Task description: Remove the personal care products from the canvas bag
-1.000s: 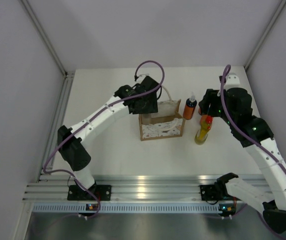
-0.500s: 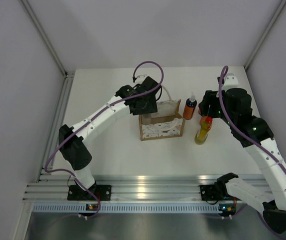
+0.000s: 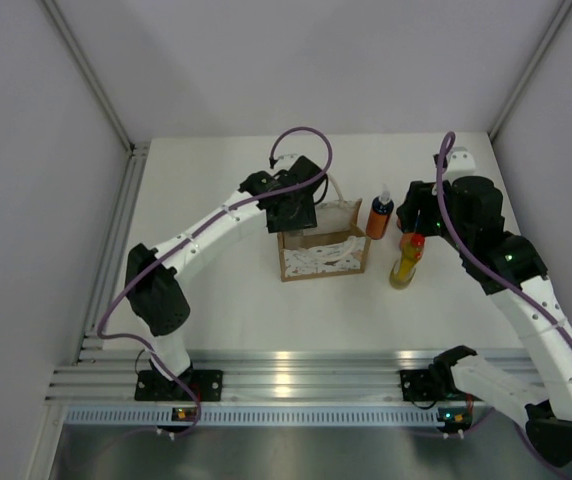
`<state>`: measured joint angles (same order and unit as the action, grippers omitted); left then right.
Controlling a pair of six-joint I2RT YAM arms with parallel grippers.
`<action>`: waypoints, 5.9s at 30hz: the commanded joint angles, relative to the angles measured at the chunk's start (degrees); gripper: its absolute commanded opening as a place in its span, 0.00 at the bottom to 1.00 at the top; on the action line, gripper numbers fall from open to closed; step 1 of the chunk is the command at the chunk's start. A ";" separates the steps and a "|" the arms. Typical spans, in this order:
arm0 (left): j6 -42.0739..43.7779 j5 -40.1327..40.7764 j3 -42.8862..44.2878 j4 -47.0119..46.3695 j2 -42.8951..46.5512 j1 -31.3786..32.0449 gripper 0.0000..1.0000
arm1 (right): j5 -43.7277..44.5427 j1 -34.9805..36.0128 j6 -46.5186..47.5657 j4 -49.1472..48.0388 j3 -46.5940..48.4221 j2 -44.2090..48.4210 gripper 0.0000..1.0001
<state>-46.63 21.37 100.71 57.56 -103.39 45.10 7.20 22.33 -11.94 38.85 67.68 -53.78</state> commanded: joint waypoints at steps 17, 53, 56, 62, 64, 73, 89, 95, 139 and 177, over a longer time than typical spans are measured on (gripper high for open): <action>-1.36 2.72 -1.65 0.18 -2.60 -0.01 0.65 | -0.87 -0.18 0.87 0.08 2.46 0.34 0.57; -2.67 4.22 -1.65 -4.21 -10.42 -0.01 0.48 | -1.66 -0.09 2.98 0.08 -0.09 1.31 0.57; -2.85 3.07 -1.30 -4.39 -10.95 -0.01 0.40 | -1.93 -0.09 3.24 0.00 0.08 1.13 0.57; -1.18 2.54 2.30 -4.21 -9.03 -0.01 0.00 | -2.37 -0.18 3.33 -0.35 0.35 0.87 0.57; -0.05 2.45 4.05 -4.21 -8.32 -0.01 0.00 | -2.45 -0.09 3.42 -0.62 0.44 0.78 0.57; 1.28 2.28 6.52 -4.21 -3.13 -0.01 0.00 | -2.19 -0.09 3.59 -1.67 0.35 0.52 0.57; 3.83 -0.53 10.73 -4.21 2.40 -0.01 0.00 | -1.40 -0.18 2.98 -2.46 0.17 0.17 0.57; 4.18 -2.55 15.30 -4.30 6.18 -0.01 0.00 | -0.52 -0.09 2.98 -2.46 0.00 0.52 0.57; 6.64 6.33 -23.17 -10.71 31.68 -24.09 0.00 | 4.22 -0.18 1.92 8.87 17.04 3.06 0.91; 7.52 0.17 -38.48 -26.10 22.89 -20.49 0.13 | 12.93 -0.18 2.54 19.59 14.94 10.62 0.99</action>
<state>-38.20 22.09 59.92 35.83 -79.33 24.12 19.62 22.33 -9.10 57.52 82.87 -43.53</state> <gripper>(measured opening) 0.542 0.993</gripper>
